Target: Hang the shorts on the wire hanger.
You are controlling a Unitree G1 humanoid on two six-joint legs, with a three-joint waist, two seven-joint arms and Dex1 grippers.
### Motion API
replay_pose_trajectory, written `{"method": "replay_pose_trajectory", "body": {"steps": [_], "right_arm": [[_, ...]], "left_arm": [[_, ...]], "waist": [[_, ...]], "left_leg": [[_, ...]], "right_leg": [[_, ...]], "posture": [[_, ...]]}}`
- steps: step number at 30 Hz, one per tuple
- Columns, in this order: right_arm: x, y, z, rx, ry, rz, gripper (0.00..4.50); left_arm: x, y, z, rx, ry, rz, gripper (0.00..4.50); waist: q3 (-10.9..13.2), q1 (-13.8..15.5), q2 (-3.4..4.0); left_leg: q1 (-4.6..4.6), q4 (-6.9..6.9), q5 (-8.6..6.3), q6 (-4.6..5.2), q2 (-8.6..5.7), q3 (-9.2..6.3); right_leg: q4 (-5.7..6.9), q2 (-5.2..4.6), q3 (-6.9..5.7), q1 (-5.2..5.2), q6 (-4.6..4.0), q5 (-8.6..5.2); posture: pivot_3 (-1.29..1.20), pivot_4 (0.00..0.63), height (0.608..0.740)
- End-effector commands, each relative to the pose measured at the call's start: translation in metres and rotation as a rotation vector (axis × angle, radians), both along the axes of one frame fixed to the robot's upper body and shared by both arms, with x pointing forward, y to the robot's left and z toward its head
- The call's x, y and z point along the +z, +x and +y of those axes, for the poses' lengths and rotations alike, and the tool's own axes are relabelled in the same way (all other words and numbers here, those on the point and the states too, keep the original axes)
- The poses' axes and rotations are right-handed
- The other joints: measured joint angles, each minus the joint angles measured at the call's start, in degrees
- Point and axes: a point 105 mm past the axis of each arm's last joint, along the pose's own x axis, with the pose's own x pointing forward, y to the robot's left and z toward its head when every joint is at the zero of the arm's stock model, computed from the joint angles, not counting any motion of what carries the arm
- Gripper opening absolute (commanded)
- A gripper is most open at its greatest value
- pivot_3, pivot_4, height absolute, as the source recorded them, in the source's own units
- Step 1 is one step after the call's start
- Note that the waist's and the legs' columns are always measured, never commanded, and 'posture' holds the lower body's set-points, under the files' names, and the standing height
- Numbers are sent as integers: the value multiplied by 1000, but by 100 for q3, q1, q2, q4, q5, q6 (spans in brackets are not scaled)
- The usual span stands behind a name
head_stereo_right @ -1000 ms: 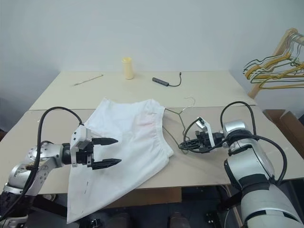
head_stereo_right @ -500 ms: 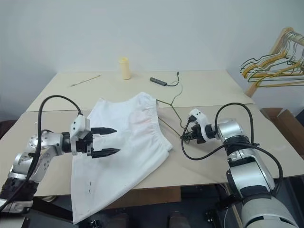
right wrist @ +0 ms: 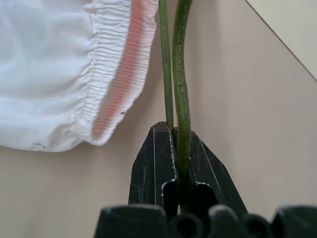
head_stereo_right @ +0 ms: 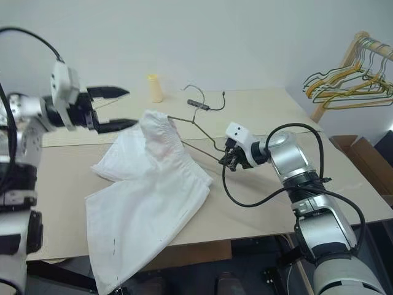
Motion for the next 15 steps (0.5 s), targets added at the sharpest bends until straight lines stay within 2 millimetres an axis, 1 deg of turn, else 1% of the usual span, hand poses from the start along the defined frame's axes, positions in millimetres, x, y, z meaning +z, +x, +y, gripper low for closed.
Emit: {"method": "replay_pose_trajectory", "body": {"steps": [1,4,8,10,13,15], "right_arm": [[26,-2,17,65,-2,-74,0],[27,-5,29,98,-20,-73,0],[27,-10,41,117,-27,-52,0],[27,-13,46,125,-36,-50,0],[26,-17,51,133,-41,-43,0],[25,-19,53,140,-49,-43,0]], "left_arm": [[-1,-3,3,-64,152,25,4486],[-7,-3,6,-111,235,64,4486],[-20,1,9,-107,321,109,4486],[-25,3,11,-96,358,131,4486],[-28,6,12,-84,376,165,4486],[-29,7,12,-80,368,183,4486]], "waist": [[0,0,0],[2,4,2],[2,3,3],[2,3,3],[2,3,3],[2,3,3]], "left_leg": [[2,0,0,0,0,2],[-2,0,0,0,0,2],[-22,6,0,0,3,1],[-46,20,-1,0,5,0],[-97,47,-1,1,5,-1],[-99,49,-1,1,5,-1]], "right_leg": [[0,0,1,0,0,-1],[1,0,1,-3,0,-2],[6,0,0,-21,-1,-2],[12,0,0,-39,0,-2],[29,0,1,-86,1,0],[31,0,1,-89,1,-1]], "posture": [[15,0,740],[5,0,740],[-3,0,740],[-5,0,740],[-7,0,740],[-10,0,740]]}}
